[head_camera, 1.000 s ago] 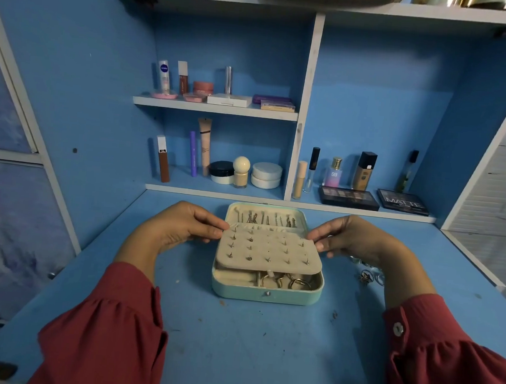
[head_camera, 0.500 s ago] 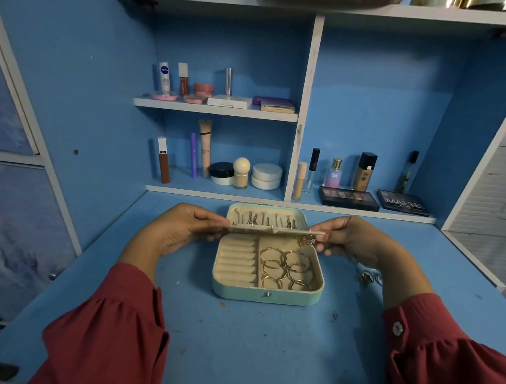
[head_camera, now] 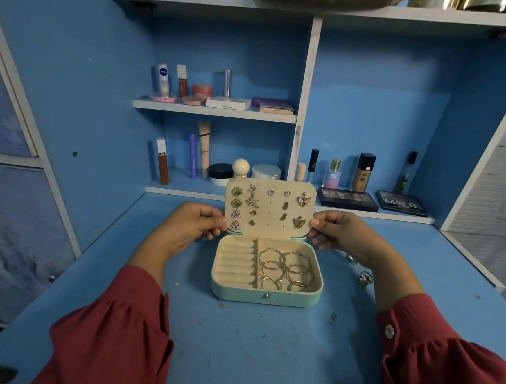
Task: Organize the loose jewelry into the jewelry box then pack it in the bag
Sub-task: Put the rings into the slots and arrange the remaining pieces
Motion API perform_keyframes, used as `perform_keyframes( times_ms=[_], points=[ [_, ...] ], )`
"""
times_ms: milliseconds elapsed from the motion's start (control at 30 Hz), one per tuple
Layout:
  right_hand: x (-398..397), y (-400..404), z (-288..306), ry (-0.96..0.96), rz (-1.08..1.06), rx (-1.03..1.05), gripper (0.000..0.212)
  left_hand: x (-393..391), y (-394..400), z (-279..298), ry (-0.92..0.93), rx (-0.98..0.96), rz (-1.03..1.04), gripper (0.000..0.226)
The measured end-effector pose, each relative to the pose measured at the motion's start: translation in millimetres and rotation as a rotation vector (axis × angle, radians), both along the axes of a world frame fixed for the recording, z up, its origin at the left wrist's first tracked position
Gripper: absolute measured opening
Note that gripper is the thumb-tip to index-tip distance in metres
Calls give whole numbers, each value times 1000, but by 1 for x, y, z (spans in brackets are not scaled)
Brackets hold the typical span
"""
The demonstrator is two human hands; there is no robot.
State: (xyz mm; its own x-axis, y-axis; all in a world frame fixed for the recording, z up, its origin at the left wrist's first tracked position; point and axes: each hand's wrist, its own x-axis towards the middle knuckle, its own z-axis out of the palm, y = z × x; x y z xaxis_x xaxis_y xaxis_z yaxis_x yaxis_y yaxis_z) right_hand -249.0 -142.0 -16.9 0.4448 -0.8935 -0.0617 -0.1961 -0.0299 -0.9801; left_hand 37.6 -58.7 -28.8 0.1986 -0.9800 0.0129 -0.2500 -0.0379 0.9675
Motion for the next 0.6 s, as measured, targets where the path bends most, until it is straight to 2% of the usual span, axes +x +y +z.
perform_keyframes(
  times_ms=[300, 600],
  points=[
    [8, 3, 1, 84, -151, -92, 12, -8, -6, -1, -9, -25, 129, 9],
    [19, 4, 1, 114, -313, -63, 12, -13, -9, -4, -41, -4, 205, 8]
  ],
)
